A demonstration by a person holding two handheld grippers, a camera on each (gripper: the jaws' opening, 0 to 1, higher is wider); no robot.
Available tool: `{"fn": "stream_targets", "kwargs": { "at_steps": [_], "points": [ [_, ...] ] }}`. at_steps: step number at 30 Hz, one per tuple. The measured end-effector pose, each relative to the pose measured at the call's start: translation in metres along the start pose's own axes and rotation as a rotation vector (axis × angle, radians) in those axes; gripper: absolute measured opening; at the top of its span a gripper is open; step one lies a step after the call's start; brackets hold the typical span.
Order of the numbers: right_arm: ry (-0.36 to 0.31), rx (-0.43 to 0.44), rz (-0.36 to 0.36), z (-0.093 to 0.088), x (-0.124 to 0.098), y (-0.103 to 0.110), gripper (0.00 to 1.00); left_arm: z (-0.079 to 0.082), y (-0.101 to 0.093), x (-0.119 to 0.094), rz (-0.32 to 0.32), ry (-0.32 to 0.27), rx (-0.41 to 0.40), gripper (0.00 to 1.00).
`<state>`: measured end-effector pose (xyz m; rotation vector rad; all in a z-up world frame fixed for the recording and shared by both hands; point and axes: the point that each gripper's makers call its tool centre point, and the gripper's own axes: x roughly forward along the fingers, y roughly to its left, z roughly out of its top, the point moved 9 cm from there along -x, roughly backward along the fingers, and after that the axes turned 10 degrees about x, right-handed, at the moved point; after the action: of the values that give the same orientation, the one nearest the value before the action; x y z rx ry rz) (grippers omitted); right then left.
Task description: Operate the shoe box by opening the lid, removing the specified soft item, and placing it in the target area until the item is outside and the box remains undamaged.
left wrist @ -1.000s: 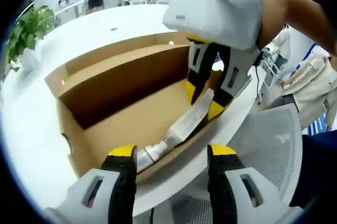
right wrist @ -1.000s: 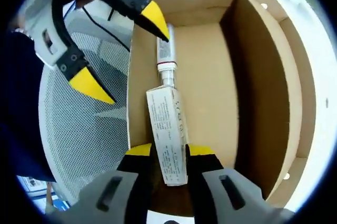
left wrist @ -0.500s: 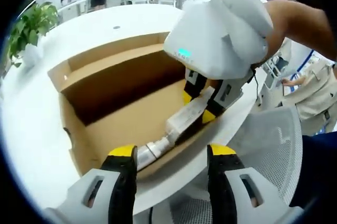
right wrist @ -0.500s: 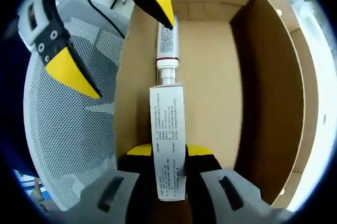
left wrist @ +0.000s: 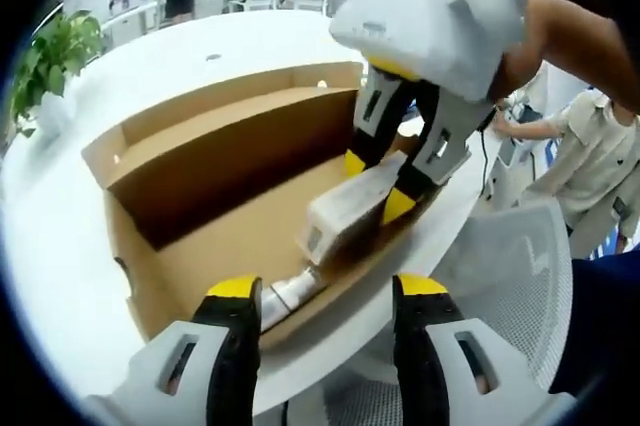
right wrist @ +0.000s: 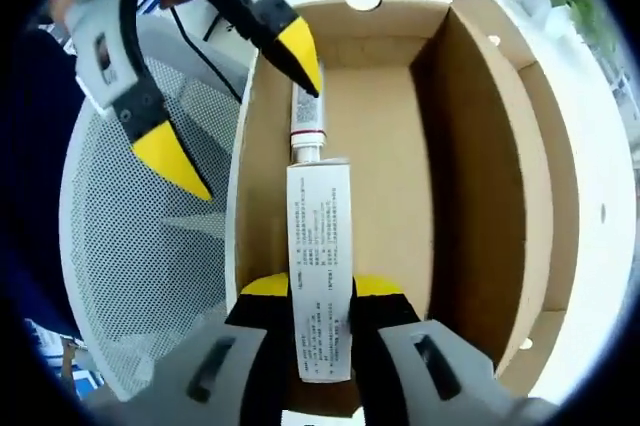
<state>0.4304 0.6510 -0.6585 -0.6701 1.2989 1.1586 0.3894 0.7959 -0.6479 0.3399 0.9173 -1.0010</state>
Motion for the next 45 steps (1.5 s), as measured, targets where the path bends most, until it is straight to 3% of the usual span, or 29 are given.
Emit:
{"fn": "stream_targets", "kwargs": {
  "at_steps": [10,20,30,45],
  "points": [
    [-0.047,0.000,-0.059,-0.007,-0.045,-0.001,0.17,0.014,-0.006,0.000,-0.020,-0.018,0.044,0.52],
    [-0.076,0.016,-0.115,-0.032,-0.089,-0.003,0.17,0.035,-0.013,-0.003,-0.036,-0.062,0.092,0.54],
    [-0.061,0.077,-0.178,-0.083,-0.128,-0.012,0.17,0.059,-0.032,-0.003,-0.062,-0.071,0.171,0.54],
    [0.043,0.138,-0.206,-0.169,-0.139,-0.029,0.17,0.085,-0.069,0.011,-0.104,-0.075,0.266,0.54]
  ]
}}
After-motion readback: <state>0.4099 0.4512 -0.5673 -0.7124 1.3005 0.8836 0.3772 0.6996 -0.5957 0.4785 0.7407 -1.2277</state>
